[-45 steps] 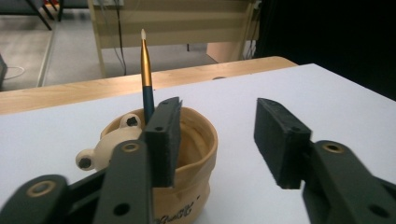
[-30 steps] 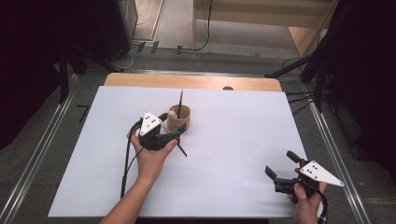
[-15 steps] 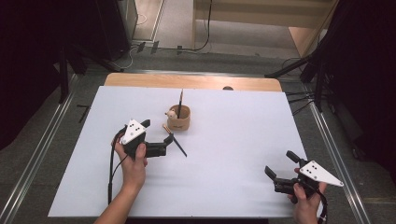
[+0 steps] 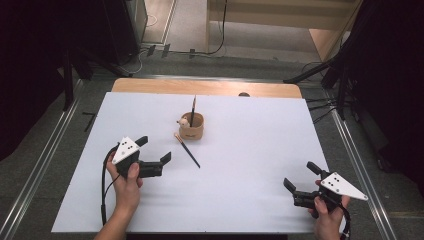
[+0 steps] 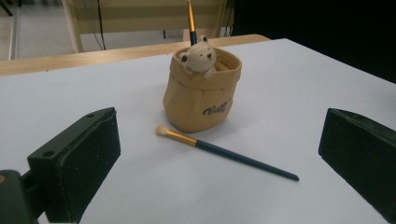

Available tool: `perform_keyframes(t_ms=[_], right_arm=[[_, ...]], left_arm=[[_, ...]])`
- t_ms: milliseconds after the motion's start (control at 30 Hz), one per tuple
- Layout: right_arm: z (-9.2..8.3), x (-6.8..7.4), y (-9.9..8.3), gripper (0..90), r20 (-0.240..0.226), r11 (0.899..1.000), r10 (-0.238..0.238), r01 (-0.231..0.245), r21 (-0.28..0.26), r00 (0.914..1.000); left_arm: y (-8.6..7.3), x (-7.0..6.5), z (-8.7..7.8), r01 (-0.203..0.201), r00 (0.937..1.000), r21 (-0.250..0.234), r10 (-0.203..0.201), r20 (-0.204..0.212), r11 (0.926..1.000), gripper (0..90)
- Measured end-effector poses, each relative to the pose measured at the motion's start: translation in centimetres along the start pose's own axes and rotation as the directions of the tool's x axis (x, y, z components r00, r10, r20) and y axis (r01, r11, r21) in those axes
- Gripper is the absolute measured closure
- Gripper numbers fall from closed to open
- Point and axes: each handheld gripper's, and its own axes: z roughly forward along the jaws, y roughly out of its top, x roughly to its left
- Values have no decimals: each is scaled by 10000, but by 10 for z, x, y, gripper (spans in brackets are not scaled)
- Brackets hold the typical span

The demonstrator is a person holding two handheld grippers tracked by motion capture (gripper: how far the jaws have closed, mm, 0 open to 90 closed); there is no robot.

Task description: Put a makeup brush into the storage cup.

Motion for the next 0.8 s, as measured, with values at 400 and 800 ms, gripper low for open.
perform_keyframes(t_ms=[400,800], right_arm=[[0,0,1,0,34,10000,-23,23,-29,10000],[2,1,1,0,10,10000,-64,64,-16,10000]], left_arm=[[-10,13,-26,41,9999,-141,-43,-126,9999,0],[-20,22,-48,71,9998,-130,-73,-187,9999,0]])
